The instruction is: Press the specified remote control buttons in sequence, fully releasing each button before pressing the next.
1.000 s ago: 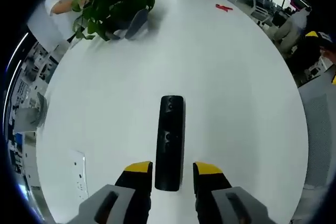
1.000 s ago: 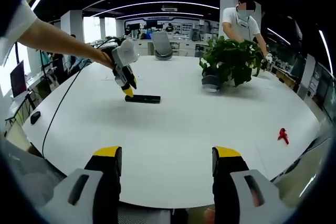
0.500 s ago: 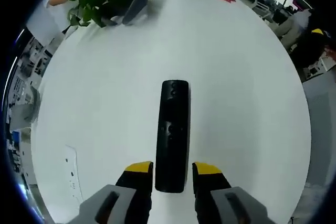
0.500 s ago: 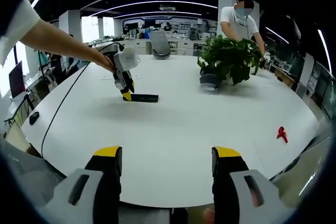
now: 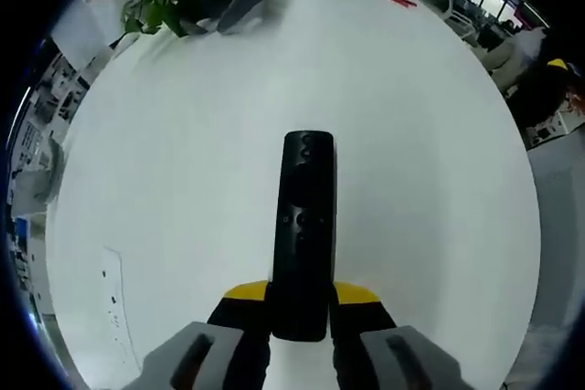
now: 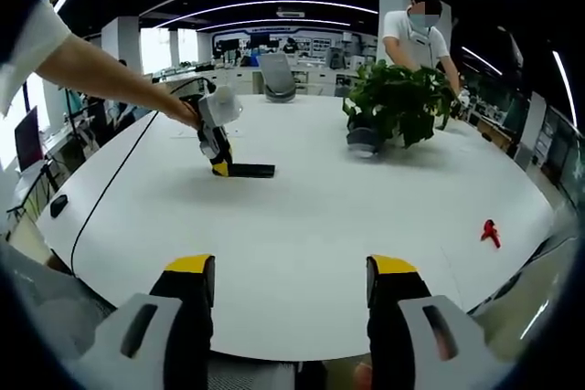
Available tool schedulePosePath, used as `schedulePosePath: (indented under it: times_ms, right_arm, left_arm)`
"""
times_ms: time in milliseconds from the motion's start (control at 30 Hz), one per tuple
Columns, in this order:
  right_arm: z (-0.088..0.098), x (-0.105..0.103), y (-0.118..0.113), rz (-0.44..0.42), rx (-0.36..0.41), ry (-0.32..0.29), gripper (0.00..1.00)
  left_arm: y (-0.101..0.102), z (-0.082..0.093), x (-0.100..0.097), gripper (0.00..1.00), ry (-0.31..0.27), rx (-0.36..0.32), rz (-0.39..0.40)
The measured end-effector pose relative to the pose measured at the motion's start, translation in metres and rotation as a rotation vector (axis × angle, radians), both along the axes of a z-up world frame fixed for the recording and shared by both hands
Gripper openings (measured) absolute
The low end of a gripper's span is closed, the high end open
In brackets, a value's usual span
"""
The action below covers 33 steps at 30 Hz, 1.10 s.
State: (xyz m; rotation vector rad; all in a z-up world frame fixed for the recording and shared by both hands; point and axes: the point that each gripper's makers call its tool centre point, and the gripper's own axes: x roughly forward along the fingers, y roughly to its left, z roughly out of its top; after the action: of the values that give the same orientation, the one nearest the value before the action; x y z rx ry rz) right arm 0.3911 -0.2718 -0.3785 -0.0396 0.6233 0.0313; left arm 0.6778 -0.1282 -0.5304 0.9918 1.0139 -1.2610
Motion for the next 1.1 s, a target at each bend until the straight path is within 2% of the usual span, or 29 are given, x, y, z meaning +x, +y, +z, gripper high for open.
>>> schedulePosePath:
  times_ms: [333, 467, 567, 800, 1100]
  right_arm:
    - [0.000, 0.000, 0.001, 0.004, 0.000, -0.002, 0.69]
    - [0.000, 0.000, 0.001, 0.004, 0.001, -0.001, 0.69]
    - [0.001, 0.000, 0.002, 0.007, 0.004, -0.005, 0.69]
    - [0.001, 0.000, 0.003, 0.017, 0.001, -0.003, 0.69]
    - [-0.001, 0.000, 0.005, 0.027, -0.004, 0.006, 0.69]
  left_arm:
    - [0.001, 0.005, -0.002, 0.23, -0.029, -0.013, 0.015]
    - [0.001, 0.005, -0.011, 0.22, 0.023, -0.024, 0.052]
    - [0.002, 0.007, -0.014, 0.22, 0.004, -0.027, 0.035]
    - [0.004, 0.009, -0.023, 0.22, 0.009, -0.020, 0.017]
    - [0.005, 0.021, -0.038, 0.22, 0.002, -0.019, -0.030]
